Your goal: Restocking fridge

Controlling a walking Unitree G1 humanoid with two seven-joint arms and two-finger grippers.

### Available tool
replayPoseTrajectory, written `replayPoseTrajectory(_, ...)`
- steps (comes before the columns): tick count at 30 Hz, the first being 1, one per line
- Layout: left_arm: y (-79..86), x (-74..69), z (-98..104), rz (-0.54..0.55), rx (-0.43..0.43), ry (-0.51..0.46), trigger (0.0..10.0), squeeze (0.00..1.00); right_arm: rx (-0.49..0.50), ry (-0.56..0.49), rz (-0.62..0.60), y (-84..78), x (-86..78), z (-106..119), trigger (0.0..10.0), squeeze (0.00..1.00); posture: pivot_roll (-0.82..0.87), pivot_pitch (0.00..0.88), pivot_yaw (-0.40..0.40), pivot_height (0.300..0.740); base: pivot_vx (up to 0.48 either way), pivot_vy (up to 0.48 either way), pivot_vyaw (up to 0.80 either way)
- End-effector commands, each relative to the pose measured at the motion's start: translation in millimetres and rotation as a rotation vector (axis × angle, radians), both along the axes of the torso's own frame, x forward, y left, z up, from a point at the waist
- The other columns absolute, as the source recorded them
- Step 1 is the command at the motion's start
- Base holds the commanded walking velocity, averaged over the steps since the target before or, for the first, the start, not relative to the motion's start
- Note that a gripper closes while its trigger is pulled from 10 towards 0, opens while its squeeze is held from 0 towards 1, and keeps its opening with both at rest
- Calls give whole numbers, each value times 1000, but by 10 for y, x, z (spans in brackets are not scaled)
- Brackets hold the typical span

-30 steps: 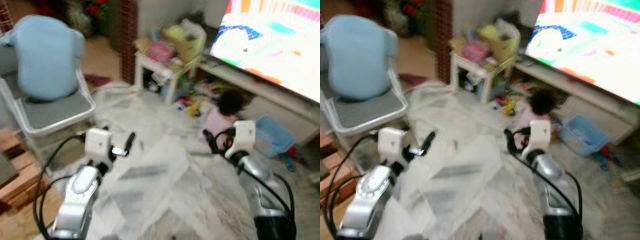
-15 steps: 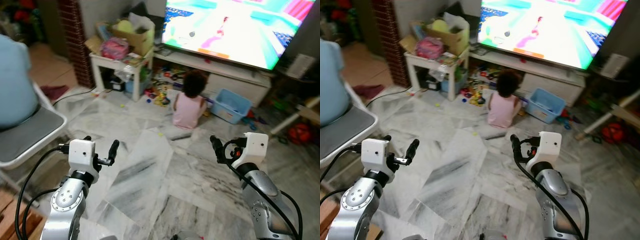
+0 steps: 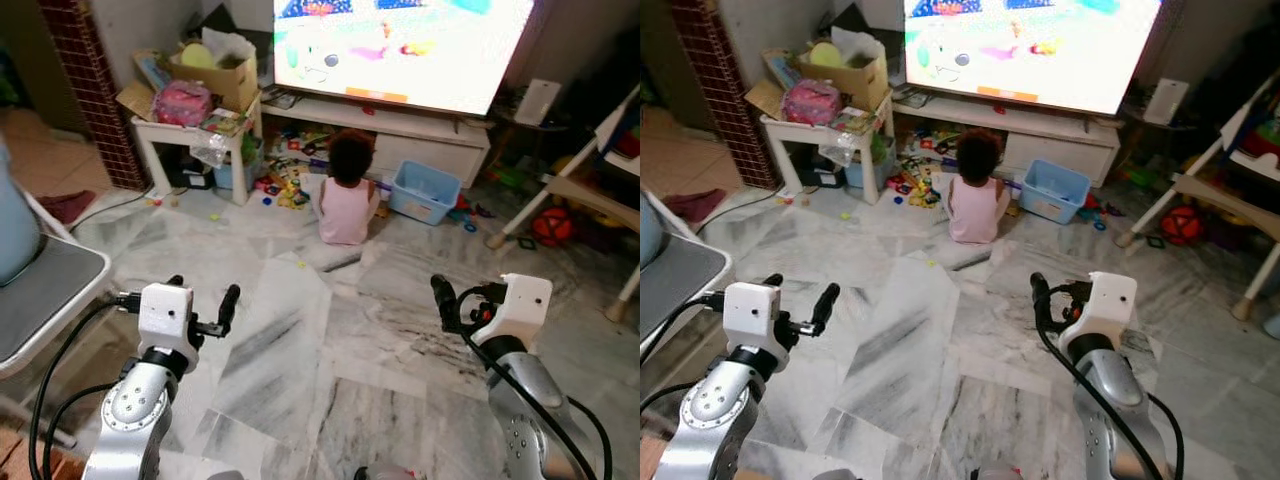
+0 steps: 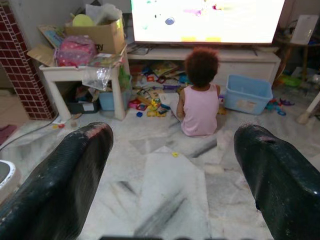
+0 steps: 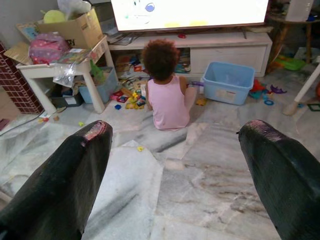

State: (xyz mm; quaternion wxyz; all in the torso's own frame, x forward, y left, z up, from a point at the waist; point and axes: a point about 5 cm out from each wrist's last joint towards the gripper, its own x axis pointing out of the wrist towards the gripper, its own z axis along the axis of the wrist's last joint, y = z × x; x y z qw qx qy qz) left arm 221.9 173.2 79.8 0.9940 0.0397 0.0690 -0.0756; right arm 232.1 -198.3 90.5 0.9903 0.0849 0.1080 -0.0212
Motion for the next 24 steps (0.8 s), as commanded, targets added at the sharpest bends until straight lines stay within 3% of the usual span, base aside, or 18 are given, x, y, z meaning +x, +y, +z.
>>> replayPoseTrajectory(1, 10, 27, 31, 11, 16, -17, 10000, 0, -18, -10, -3, -34, -1, 29, 10000, 0, -3, 0, -34, 740, 0, 0, 0)
replayPoseTrajectory(24, 70, 6, 18, 59, 39, -26, 10000, 0, -12, -20, 53, 25, 33, 34, 10000, 0, 6, 0, -46, 740, 0, 0, 0)
